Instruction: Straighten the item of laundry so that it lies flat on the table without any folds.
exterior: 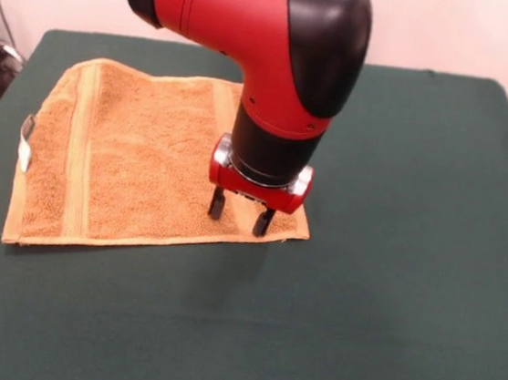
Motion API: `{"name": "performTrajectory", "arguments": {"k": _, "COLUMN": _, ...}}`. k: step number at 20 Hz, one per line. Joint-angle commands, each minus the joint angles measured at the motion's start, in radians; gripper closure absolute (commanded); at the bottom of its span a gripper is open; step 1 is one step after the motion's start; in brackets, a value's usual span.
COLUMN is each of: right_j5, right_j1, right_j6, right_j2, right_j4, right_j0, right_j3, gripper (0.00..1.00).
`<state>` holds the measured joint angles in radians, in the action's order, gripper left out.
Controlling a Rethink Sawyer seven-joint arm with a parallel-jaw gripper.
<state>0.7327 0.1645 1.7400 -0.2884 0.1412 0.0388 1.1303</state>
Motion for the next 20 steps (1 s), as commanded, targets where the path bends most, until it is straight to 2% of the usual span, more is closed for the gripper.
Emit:
{"name": "performTrajectory", "arguments": {"k": 1, "right_j5": -0.135, "right_j1": -0.039, "right_j6": 0.089, "right_j2": 0.191, "right_j4": 0.004, "right_j0": -0.036, "right_j3": 0.035, "gripper": 0.0}}
{"name": "performTrajectory", "arguments": {"k": 2, "right_j5": -0.121, "right_j1": -0.037, "right_j6": 0.065, "right_j2": 0.193, "right_j4": -0.008, "right_j0": -0.038, "right_j3": 0.034, "gripper": 0.0}}
{"name": "performTrajectory", "arguments": {"k": 4, "right_j5": -0.085, "right_j1": -0.044, "right_j6": 0.088, "right_j2": 0.175, "right_j4": -0.005, "right_j0": -0.046, "right_j3": 0.017, "gripper": 0.0}}
{"name": "performTrajectory", "arguments": {"k": 5, "right_j5": -0.066, "right_j1": -0.047, "right_j6": 0.1, "right_j2": 0.166, "right_j4": -0.003, "right_j0": -0.051, "right_j3": 0.009, "gripper": 1.0}}
{"name": "performTrajectory", "arguments": {"k": 9, "right_j5": -0.012, "right_j1": -0.048, "right_j6": 0.081, "right_j2": 0.16, "right_j4": -0.009, "right_j0": -0.045, "right_j3": -0.01, "gripper": 1.0}}
{"name": "performTrajectory", "arguments": {"k": 20, "right_j5": -0.016, "right_j1": -0.052, "right_j6": 0.096, "right_j2": 0.151, "right_j4": -0.009, "right_j0": -0.053, "right_j3": -0.019, "gripper": 1.0}}
